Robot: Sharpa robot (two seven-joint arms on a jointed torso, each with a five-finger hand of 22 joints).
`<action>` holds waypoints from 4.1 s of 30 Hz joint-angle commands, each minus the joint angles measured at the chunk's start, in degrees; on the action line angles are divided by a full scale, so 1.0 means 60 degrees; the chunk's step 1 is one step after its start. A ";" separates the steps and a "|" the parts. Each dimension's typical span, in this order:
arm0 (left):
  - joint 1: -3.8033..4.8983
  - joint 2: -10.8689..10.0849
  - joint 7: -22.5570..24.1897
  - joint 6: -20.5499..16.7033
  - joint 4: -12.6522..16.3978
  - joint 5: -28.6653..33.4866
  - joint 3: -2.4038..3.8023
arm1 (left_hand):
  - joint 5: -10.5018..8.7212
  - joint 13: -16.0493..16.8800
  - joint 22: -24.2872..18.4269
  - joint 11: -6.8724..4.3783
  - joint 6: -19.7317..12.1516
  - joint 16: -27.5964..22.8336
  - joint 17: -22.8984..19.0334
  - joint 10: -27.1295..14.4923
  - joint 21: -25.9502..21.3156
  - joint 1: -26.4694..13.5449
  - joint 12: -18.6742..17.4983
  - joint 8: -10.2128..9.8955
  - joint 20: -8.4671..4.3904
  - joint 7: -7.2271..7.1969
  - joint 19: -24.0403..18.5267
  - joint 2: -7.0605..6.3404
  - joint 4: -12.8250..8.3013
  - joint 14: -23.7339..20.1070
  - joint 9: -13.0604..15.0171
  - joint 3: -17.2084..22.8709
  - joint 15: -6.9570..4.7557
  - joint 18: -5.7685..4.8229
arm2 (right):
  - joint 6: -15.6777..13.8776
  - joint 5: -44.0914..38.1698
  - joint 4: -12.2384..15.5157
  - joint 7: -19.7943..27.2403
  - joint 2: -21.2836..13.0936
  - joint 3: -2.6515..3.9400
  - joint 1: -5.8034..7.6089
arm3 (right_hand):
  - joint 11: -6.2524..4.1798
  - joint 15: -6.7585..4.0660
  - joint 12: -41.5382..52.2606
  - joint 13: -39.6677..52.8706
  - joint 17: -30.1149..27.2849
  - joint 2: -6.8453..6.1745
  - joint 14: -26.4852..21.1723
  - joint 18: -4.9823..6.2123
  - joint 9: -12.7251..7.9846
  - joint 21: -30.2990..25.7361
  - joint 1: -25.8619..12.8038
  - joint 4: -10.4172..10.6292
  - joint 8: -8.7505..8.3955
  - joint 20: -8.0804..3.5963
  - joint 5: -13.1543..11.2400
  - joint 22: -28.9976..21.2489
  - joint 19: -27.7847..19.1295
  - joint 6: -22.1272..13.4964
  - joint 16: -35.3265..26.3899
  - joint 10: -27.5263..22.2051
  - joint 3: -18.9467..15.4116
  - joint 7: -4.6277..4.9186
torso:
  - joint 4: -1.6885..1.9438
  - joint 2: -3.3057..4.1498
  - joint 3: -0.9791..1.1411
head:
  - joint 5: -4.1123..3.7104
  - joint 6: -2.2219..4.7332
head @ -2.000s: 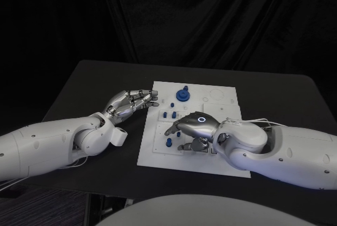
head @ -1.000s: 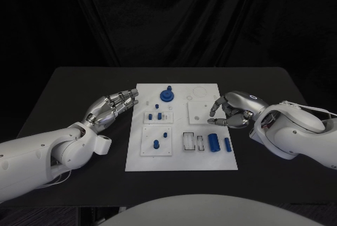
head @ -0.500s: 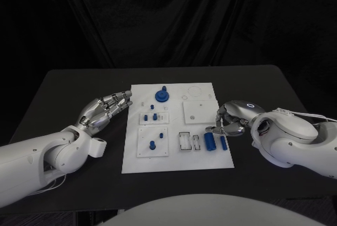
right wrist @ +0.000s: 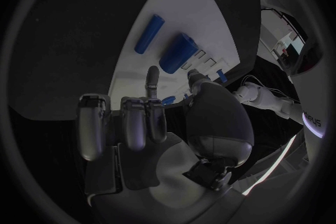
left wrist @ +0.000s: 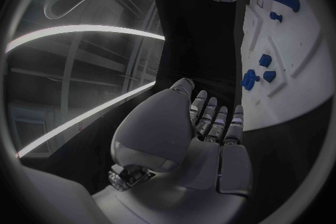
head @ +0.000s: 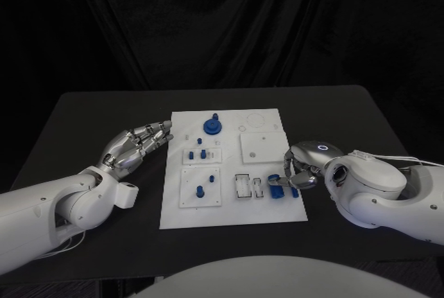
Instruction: Assemble the parts on the task board
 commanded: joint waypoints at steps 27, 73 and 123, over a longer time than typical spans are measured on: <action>-0.0041 0.0016 0.1185 0.0448 -0.0023 0.0048 0.0007 | 0.0060 0.0056 0.0218 0.0387 0.0623 0.0365 0.0042 0.0350 0.0147 0.0042 0.0455 0.0198 0.0143 0.0365 0.0214 0.0024 0.0000 0.0192 0.0090 0.0212 0.0244 -0.0016 | 0.0921 -0.0318 -0.0597 -0.0276 0.0761 0.0009 -0.0490 | -0.0081 -0.0090 0.0025 0.2512 0.2511 0.0302 0.0985 -0.0033 0.0099 -0.0073 -0.0103 -0.0008 -0.0393 -0.0056 0.1167 0.2265 0.0703 0.0136 0.0018 0.0992 0.0298 0.0005 | 0.0006 -0.0017 -0.0008 | 0.0079 -0.0001; -0.0149 0.0037 0.1015 0.0591 -0.0073 0.0048 0.0007 | 0.0081 0.0055 0.0317 0.0470 0.0707 0.0556 0.0068 0.0416 0.0193 0.0051 0.0528 0.0236 0.0154 0.0398 0.0304 0.0022 0.0003 0.0308 0.0099 0.0287 0.0337 -0.0100 | -0.1990 0.3717 -0.0464 0.1198 0.1414 0.0081 -0.0142 | -0.0448 -0.0359 0.0025 0.2512 0.2128 0.0518 0.0908 0.0047 0.2413 -0.0329 0.1190 -0.0092 0.0243 -0.0307 0.5231 0.2155 0.0561 0.0243 -0.0180 0.0992 0.2010 -0.0366 | 0.0037 -0.0009 -0.0024 | 0.0331 -0.0001; -0.0239 0.0011 0.0896 0.0628 -0.0155 0.0049 0.0007 | 0.0104 0.0048 0.0322 0.0476 0.0679 0.0585 0.0069 0.0395 0.0206 0.0064 0.0503 0.0236 0.0151 0.0412 0.0326 0.0026 -0.0003 0.0333 0.0093 0.0328 0.0364 -0.0134 | -0.1634 0.3358 -0.0980 0.1065 0.1946 0.0077 -0.0356 | -0.0209 -0.0153 0.0025 0.2512 0.1771 0.1281 0.0840 0.0130 0.2665 -0.0699 -0.0581 -0.0035 -0.0844 -0.0114 0.0453 0.2044 0.0438 0.0254 -0.0356 0.0992 -0.1633 -0.0091 | -0.0001 -0.0016 -0.0009 | 0.0445 -0.0001</action>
